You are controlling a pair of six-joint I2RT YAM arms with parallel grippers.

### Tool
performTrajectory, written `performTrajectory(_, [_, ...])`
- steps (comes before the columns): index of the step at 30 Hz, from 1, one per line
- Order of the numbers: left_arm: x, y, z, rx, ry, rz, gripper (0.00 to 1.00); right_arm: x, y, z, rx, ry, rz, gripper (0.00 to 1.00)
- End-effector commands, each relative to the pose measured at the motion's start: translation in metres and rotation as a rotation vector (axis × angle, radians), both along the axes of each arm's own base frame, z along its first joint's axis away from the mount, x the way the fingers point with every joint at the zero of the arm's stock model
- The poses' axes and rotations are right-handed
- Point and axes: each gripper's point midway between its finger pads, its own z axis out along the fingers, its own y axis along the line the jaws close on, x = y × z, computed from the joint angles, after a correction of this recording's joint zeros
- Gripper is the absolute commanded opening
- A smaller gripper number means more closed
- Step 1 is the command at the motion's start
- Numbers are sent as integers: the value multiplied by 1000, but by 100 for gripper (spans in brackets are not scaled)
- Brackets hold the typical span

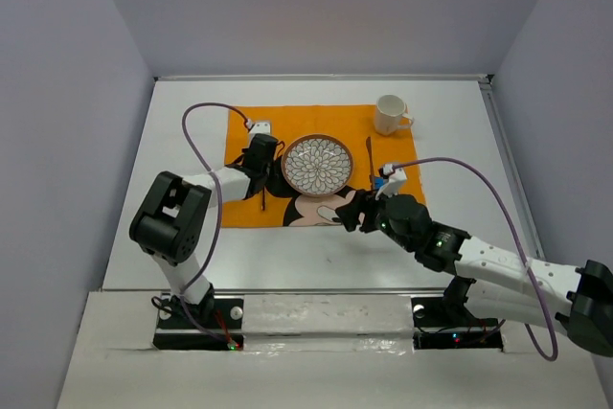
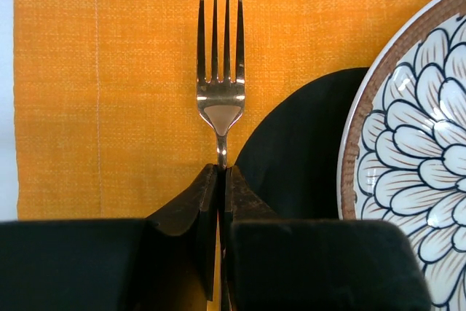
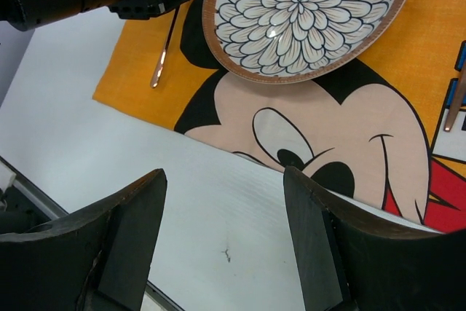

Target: Set the dinner table for one person

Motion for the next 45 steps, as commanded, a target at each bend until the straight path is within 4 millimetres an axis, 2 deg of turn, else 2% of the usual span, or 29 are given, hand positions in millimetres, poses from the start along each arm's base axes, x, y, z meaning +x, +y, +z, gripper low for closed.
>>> performTrajectory(1, [21, -2, 15, 22, -74, 2, 0, 3, -7, -5, -44, -11, -18, 71])
performTrajectory(8, [28, -4, 9, 25, -73, -5, 0, 6, -4, -11, -73, -3, -18, 70])
performTrajectory(14, [30, -5, 7, 34, -71, -9, 1, 11, -1, -8, -76, -6, -30, 71])
performTrajectory(17, [28, -1, 3, 44, -61, 10, 21, 12, -2, -7, -80, -10, -37, 76])
performTrajectory(18, [26, 2, 2, 46, -59, 23, 32, 12, -3, -5, -82, -17, -40, 79])
performTrajectory(19, [26, 3, 5, 39, -69, 35, 40, 13, -4, -2, -77, -24, -47, 87])
performTrajectory(20, [26, 5, 9, 39, -81, 43, 47, 14, -5, 1, -76, -30, -51, 89])
performTrajectory(21, [24, 6, 10, 38, -84, 47, 61, 14, -6, 6, -68, -41, -51, 94])
performTrajectory(22, [24, 8, 14, 34, -96, 51, 66, 14, -6, 10, -62, -49, -52, 95])
performTrajectory(23, [25, 9, 29, 23, -131, 63, 73, 15, -6, 16, -54, -59, -51, 95])
performTrajectory(24, [25, 10, 35, 18, -144, 73, 89, 14, -6, 18, -55, -62, -47, 95])
performTrajectory(25, [24, 12, 42, 14, -158, 82, 97, 14, -6, 23, -45, -69, -45, 95])
performTrajectory(26, [24, 14, 60, -12, -195, 99, 99, 14, -5, 28, -39, -77, -45, 95])
performTrajectory(28, [19, 15, 78, -48, -237, 112, 99, 14, -7, 33, -40, -88, -45, 95])
performTrajectory(29, [17, 16, 106, -95, -300, 118, 99, 15, -8, 38, -37, -98, -51, 95])
performTrajectory(30, [11, 16, 114, -130, -320, 121, 99, 16, -10, 45, -41, -115, -58, 95])
performTrajectory(31, [4, 18, 146, -180, -388, 121, 99, 16, -15, 53, -38, -131, -68, 95])
performTrajectory(32, [-4, 15, 159, -200, -419, 111, 99, 16, -17, 60, -47, -156, -63, 95])
performTrajectory(33, [-13, 17, 171, -218, -447, 112, 99, 16, -19, 71, -34, -181, -66, 95])
performTrajectory(34, [-26, 23, 203, -260, -521, 124, 99, 15, -26, 87, -6, -215, -83, 95])
performTrajectory(36, [-45, 25, 227, -301, -580, 119, 99, 14, -37, 100, -16, -251, -105, 97])
performTrajectory(37, [-61, 33, 252, -355, -637, 123, 99, 14, -42, 108, -7, -271, -119, 98])
performTrajectory(39, [-77, 37, 274, -404, -683, 108, 99, 12, -60, 131, 16, -328, -170, 98])
performTrajectory(40, [-84, 38, 284, -431, -703, 94, 99, 12, -69, 136, 14, -344, -196, 98])
performTrajectory(41, [-99, 42, 301, -471, -739, 68, 99, 12, -77, 145, 24, -363, -228, 99])
performTrajectory(42, [-108, 43, 311, -497, -763, 49, 99, 11, -98, 157, 37, -397, -299, 99])
performTrajectory(44, [-129, 49, 335, -535, -819, 15, 99, 10, -121, 166, 47, -422, -386, 100])
performTrajectory(45, [-140, 54, 346, -546, -852, 2, 99, 8, -141, 172, 66, -436, -465, 100])
